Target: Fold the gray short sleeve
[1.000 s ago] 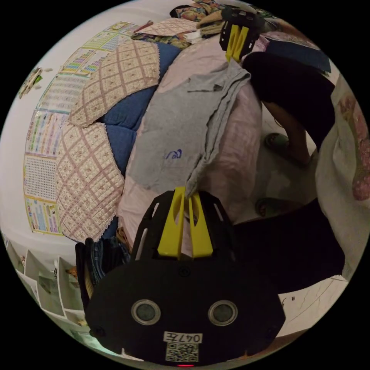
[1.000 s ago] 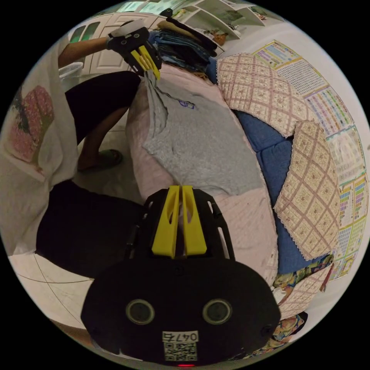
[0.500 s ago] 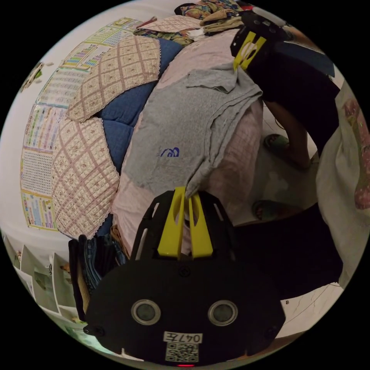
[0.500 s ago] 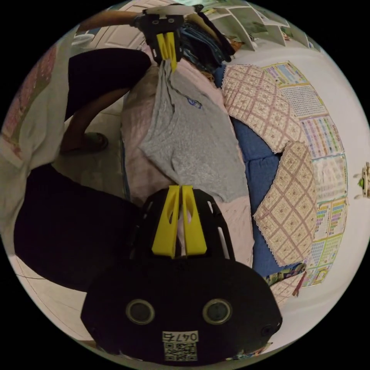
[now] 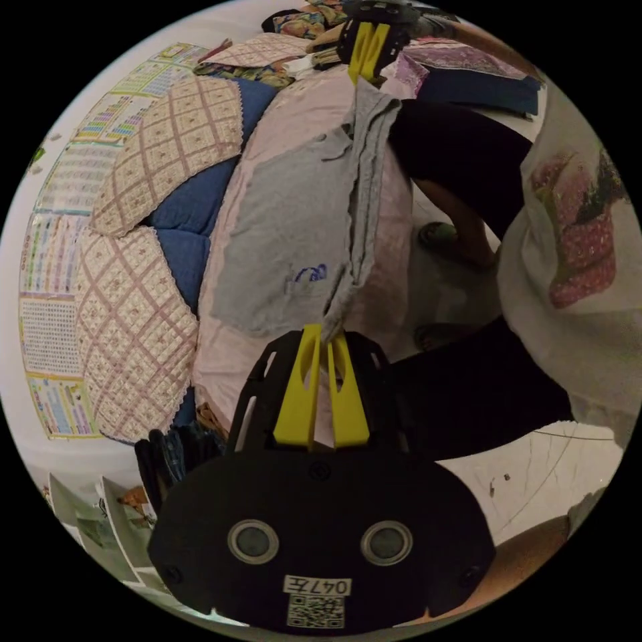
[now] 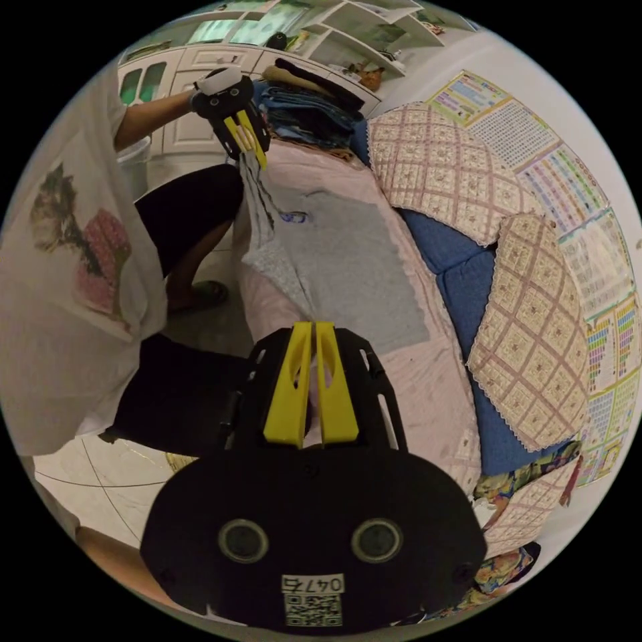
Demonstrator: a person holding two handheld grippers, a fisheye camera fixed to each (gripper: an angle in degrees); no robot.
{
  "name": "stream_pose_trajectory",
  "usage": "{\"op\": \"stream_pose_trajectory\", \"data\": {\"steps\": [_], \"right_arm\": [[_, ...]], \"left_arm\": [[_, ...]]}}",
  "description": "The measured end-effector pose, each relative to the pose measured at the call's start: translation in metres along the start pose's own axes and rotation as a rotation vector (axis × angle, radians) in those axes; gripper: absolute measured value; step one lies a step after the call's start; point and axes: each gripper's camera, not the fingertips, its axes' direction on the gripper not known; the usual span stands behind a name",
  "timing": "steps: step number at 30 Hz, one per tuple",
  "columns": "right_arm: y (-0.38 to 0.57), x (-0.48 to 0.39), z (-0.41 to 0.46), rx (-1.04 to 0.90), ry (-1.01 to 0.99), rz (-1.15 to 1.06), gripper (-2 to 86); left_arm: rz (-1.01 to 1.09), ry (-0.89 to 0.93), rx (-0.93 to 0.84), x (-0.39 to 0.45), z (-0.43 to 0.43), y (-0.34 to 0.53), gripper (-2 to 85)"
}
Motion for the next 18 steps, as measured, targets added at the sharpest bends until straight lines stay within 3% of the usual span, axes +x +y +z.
{"op": "stream_pose_trajectory", "data": {"steps": [4,11,15,18], "right_arm": [[-0.006,0.107,0.044,0.011,-0.042,0.074,-0.2],[-0.004,0.323,0.195,-0.048,-0.411,0.272,-0.2],[0.008,0.378,0.277,-0.092,-0.545,0.355,-0.2],[0.021,0.397,0.325,-0.111,-0.58,0.376,-0.1]], "left_arm": [[-0.005,0.091,0.072,-0.072,0.064,-0.012,-0.6],[-0.139,0.583,0.025,-0.25,0.301,-0.066,-0.4],[-0.208,0.791,-0.087,-0.271,0.448,-0.079,-0.1],[-0.247,0.858,-0.073,-0.263,0.511,-0.072,1.0]]}}
